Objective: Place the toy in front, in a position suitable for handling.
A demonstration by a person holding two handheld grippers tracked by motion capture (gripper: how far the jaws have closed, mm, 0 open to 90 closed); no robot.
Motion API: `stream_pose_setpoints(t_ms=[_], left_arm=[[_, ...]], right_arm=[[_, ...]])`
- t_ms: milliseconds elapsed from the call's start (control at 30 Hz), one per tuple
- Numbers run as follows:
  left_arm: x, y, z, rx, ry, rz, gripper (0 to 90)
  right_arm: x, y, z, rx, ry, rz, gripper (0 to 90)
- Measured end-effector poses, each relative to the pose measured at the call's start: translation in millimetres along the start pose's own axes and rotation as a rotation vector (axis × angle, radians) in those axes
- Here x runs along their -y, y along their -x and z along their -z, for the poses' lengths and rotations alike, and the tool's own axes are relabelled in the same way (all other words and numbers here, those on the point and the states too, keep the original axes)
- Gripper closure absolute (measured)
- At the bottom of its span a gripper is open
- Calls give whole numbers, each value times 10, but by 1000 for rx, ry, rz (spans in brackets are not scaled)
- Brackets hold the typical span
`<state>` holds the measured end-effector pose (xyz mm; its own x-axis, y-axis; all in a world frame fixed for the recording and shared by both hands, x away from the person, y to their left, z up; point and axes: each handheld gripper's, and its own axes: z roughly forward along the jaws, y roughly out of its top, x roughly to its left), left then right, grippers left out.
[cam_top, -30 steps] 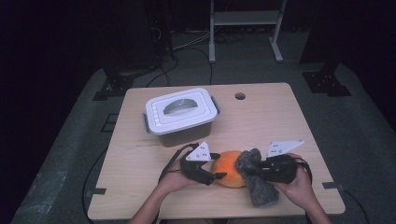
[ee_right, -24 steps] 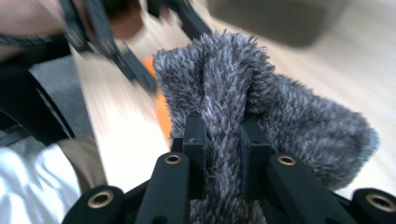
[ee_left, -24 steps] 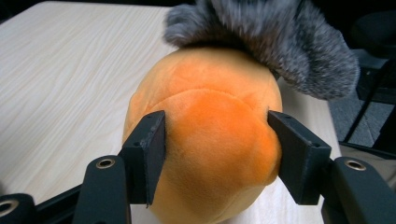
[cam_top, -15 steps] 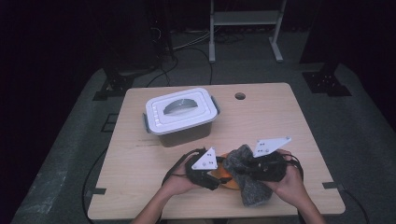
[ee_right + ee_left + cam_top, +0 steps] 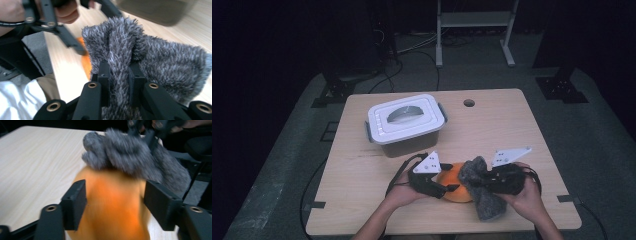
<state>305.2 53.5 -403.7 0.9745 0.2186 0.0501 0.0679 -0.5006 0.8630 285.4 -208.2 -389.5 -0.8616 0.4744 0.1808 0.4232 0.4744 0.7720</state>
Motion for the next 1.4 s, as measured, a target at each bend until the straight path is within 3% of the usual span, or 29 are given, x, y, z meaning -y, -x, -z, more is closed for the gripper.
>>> stream_pose_setpoints(t_ms=[67, 200, 467, 667, 800, 900, 967, 1067, 1167, 1233, 1300, 1367, 1400], left_arm=[[39, -9, -13, 1, -17, -9, 387], [121, -78, 3, 24, -2, 40, 390], [200, -162, 42, 40, -1, 79, 350], [225, -162, 53, 62, -8, 74, 344], [238, -153, 58, 78, -21, 65, 344], [229, -139, 50, 82, -23, 59, 339], [206, -132, 46, 72, -39, 58, 298], [175, -131, -1, 44, -81, 72, 107], [193, -157, -57, 77, -87, 123, 92], [212, -161, -77, 93, -81, 132, 105], [208, -140, -68, 83, -84, 96, 191], [178, -77, -36, 51, -54, 8, 313], [153, -36, -14, 23, -38, -66, 342]], right_arm=[[-28, -45, -35, 8, -12, 25, 755], [6, 11, -2, 10, -6, 10, 756], [243, 291, 73, -20, -6, -106, 754], [420, 430, 82, 7, -50, -164, 753], [362, 383, 141, 19, -22, -149, 754], [269, 294, 161, -18, 23, -119, 754], [248, 251, 115, -22, 2, -100, 753], [290, 253, 36, -50, -28, -101, 752], [315, 268, 47, -55, -31, -106, 751], [325, 274, 48, -59, -32, -110, 751], [321, 278, 58, -61, -36, -113, 752], [305, 273, 81, -52, -28, -109, 753], [295, 271, 91, -43, -26, -105, 754]])
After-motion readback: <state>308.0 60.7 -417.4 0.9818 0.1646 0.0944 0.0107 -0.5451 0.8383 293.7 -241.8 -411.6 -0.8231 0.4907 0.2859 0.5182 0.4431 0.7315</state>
